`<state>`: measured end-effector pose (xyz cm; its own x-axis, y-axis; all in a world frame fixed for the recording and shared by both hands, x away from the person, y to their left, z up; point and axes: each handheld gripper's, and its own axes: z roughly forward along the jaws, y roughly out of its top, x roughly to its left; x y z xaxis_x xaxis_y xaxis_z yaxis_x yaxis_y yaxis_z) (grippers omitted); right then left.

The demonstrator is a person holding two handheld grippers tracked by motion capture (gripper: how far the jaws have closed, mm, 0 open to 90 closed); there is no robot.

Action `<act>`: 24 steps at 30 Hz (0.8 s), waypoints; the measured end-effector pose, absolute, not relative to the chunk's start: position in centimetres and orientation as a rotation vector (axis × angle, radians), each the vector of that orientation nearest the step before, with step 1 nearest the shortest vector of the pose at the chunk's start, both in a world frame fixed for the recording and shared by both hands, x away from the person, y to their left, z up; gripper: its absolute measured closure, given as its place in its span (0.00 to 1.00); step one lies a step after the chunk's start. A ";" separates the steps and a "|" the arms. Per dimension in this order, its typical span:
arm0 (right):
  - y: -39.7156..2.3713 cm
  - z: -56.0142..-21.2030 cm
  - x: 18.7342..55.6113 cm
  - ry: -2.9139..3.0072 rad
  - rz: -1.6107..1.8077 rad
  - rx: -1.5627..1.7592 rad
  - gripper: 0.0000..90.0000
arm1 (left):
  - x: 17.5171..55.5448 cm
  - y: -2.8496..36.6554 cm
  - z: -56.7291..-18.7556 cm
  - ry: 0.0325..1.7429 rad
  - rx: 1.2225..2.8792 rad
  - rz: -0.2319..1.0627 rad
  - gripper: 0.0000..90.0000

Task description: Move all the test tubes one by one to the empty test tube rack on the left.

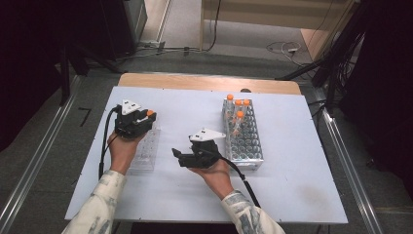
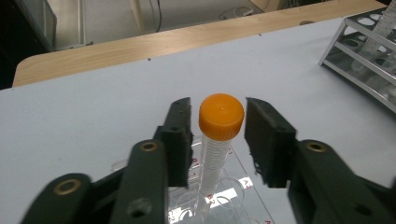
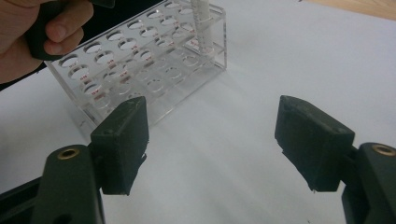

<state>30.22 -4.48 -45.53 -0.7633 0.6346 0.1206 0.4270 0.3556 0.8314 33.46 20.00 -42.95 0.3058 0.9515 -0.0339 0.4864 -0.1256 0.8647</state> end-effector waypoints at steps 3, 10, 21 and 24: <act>-4.6 -45.4 30.2 2.391 1.368 0.955 0.27 | 33.3 20.0 -42.8 1.315 1.731 0.700 0.54; -5.2 -44.9 30.3 2.374 1.356 0.959 0.27 | 32.7 19.8 -42.4 1.338 1.719 0.685 0.34; -7.4 -43.3 30.3 2.301 1.334 0.974 0.25 | 30.8 19.9 -41.9 1.303 1.678 0.666 0.29; -8.4 -42.8 30.4 2.266 1.319 0.984 0.23 | 30.4 19.9 -41.8 1.293 1.673 0.667 0.29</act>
<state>30.42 -8.44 -42.82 -0.7027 0.7097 0.0510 0.3947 0.3292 0.8578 30.45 19.94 -41.85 0.3101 0.9452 -0.1020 0.4647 -0.0571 0.8836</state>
